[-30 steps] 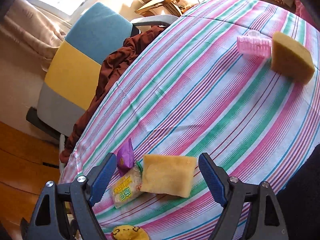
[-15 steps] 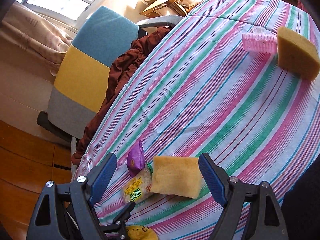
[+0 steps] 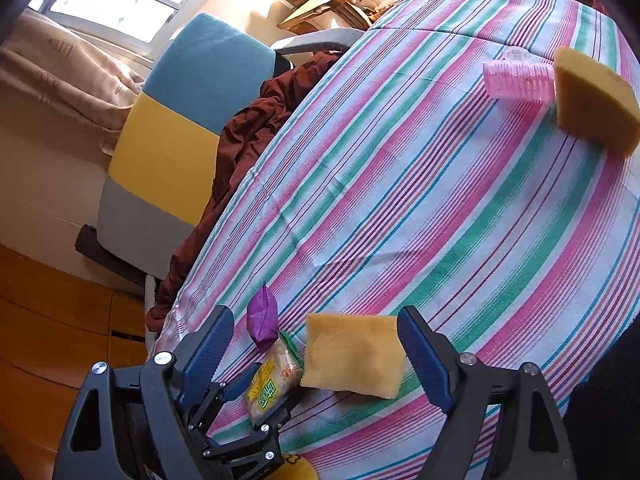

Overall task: Organize objects
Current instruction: 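Grasp the purple candy packet with the right tool while the left tool holds the cracker packet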

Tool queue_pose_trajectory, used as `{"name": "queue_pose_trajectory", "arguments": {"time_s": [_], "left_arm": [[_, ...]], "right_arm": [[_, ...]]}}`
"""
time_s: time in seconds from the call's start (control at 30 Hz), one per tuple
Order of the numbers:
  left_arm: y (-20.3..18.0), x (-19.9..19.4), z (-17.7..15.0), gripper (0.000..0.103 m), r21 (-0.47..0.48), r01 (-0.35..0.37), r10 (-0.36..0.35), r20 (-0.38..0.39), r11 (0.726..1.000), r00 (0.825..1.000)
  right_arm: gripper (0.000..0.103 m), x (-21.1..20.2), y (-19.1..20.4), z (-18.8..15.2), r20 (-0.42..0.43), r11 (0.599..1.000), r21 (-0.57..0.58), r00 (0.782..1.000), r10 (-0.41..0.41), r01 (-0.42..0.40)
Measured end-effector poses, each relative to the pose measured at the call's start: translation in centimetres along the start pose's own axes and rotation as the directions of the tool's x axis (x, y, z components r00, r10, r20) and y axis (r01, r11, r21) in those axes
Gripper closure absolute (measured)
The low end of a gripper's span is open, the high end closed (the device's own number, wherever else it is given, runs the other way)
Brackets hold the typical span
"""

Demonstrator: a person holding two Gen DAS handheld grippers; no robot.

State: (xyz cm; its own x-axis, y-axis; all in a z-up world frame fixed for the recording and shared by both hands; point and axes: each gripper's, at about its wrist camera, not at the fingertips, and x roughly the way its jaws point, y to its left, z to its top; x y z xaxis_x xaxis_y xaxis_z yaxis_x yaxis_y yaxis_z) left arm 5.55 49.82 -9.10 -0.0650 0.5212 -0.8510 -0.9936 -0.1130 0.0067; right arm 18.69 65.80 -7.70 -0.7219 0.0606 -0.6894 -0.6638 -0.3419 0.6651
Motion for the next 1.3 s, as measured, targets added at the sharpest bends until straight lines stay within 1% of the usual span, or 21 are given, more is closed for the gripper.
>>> {"name": "queue_pose_trajectory", "arguments": {"time_s": [0.17,0.3,0.37,0.43,0.53,0.57,0.6,0.67,0.73,0.8,0.9,1.0,1.1,1.2,1.3], "left_arm": [[1.6,-1.7,-2.6,0.05,-0.116,-0.027,0.028,0.012,0.993,1.0],[2.5,-3.4,-5.2,0.05,-0.185,-0.075,0.079,0.014,0.98,0.997],[2.8,-4.4,-6.7,0.05,-0.223,-0.108,0.115,0.017,0.969,0.993],[3.2,-5.2,-8.2,0.05,-0.269,-0.144,0.156,0.023,0.952,0.987],[4.3,-6.0,-9.8,0.05,-0.348,-0.172,0.197,0.037,0.922,0.98],[4.6,-6.0,-10.1,0.05,-0.366,-0.169,0.198,0.044,0.915,0.979],[4.7,-6.0,-10.1,0.049,-0.373,-0.166,0.197,0.046,0.913,0.979],[4.4,-5.7,-10.0,0.047,-0.36,-0.195,0.224,0.041,0.913,0.974],[4.3,-5.6,-10.0,0.047,-0.365,-0.208,0.241,0.049,0.908,0.969],[4.4,-5.6,-10.2,0.047,-0.388,-0.197,0.24,0.063,0.9,0.969],[4.2,-5.6,-10.5,0.047,-0.383,-0.202,0.253,0.087,0.901,0.963],[4.3,-5.6,-10.5,0.047,-0.391,-0.193,0.248,0.094,0.9,0.964],[4.4,-5.5,-10.6,0.047,-0.392,-0.187,0.243,0.099,0.901,0.965],[4.4,-5.5,-10.7,0.047,-0.394,-0.179,0.238,0.105,0.901,0.966],[4.3,-5.5,-10.8,0.047,-0.394,-0.181,0.242,0.111,0.901,0.964]], "right_arm": [[0.018,0.0,0.1,-0.1,-0.002,1.0,-0.009,1.0,-0.025,0.025],[0.018,0.1,0.3,-0.3,-0.003,0.998,-0.023,0.999,-0.05,0.05],[0.018,0.2,0.4,-0.3,-0.012,0.998,-0.034,0.998,-0.06,0.059],[0.018,0.4,0.7,-0.4,-0.022,0.996,-0.053,0.997,-0.077,0.076],[0.018,0.8,1.3,-0.7,-0.034,0.99,-0.094,0.994,-0.107,0.103],[0.018,1.0,1.5,-0.8,-0.038,0.988,-0.109,0.992,-0.117,0.113],[0.018,1.1,1.8,-0.9,-0.041,0.984,-0.127,0.991,-0.128,0.122],[0.018,1.3,2.4,-1.2,-0.043,0.978,-0.163,0.989,-0.143,0.134],[0.018,1.5,2.9,-1.5,-0.052,0.972,-0.194,0.988,-0.145,0.133],[0.018,1.9,3.3,-1.7,-0.067,0.965,-0.221,0.985,-0.156,0.138],[0.018,2.6,3.8,-2.0,-0.089,0.956,-0.25,0.979,-0.182,0.155],[0.018,2.6,4.2,-2.3,-0.077,0.946,-0.274,0.976,-0.202,0.174],[0.018,3.5,5.7,-2.7,-0.092,0.916,-0.352,0.967,-0.236,0.19],[0.018,4.9,8.1,-3.4,-0.094,0.868,-0.458,0.96,-0.262,0.192],[0.018,6.8,10.4,-3.8,-0.107,0.822,-0.538,0.952,-0.288,0.188]]}}
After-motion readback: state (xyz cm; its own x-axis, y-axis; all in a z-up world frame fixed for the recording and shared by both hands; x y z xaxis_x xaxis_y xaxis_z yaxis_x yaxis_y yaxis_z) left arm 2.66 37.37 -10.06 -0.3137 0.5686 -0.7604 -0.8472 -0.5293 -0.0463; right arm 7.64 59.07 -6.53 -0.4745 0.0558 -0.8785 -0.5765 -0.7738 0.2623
